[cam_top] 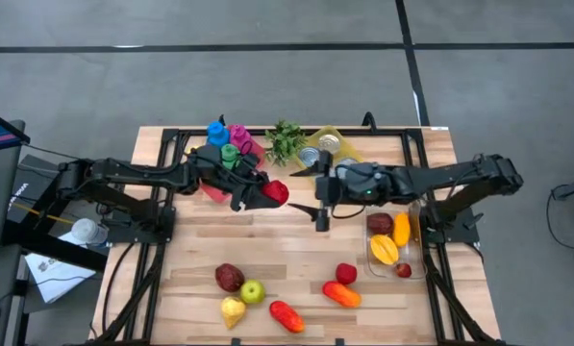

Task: Pick & Place Food Item
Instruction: Put the top red apple into the transparent bin

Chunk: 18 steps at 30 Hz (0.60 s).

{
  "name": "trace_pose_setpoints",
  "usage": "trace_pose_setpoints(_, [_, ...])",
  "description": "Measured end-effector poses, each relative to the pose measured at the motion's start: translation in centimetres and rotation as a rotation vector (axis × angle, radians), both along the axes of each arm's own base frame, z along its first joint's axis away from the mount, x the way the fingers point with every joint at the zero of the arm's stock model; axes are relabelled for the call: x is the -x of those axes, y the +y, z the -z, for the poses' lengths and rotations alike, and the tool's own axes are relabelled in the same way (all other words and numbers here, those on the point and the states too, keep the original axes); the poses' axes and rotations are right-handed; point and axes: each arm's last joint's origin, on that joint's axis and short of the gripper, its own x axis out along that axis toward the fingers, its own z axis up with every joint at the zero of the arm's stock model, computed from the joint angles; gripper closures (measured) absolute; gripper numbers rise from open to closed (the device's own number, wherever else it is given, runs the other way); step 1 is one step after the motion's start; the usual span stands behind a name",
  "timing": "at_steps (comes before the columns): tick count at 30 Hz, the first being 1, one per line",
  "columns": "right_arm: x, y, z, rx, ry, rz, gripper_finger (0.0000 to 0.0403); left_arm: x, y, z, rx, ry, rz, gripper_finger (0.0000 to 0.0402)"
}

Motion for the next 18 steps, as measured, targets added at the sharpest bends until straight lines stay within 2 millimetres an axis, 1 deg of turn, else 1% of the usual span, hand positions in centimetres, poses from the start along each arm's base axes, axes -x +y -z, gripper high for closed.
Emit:
trace_pose_setpoints(3, [-1.2, 0.0, -0.3, -0.015, 0.016, 0.002, 0.0061, 0.0, 0.0, 0.0, 0.001, 0.001, 0.0, 0.0112])
trace_pose_setpoints(7, [-2.3, 0.7, -0.8, 0.03, 0.079, -0.04, 0.0043, 0.0, 0.0, 0.0, 0.004, 0.003, 0.0, 0.0112])
trace_pose_setpoints(10, [-3.3, 1.0, -1.0, 0.018, 0.106, -0.041, 0.0042, 0.0, 0.0, 0.0, 0.004, 0.003, 0.001, 0.0112])
trace_pose_setpoints(13, [-4.1, 0.9, -1.3, 0.018, 0.111, -0.033, 0.0042, 0.0, -0.2, 0.0, 0.004, 0.002, 0.006, 0.0112])
trace_pose_setpoints(18, [-5.8, 0.6, -0.3, 0.038, 0.148, -0.024, 0.0042, 0.0, -0.4, 0.0, 0.003, 0.001, 0.029, 0.0112])
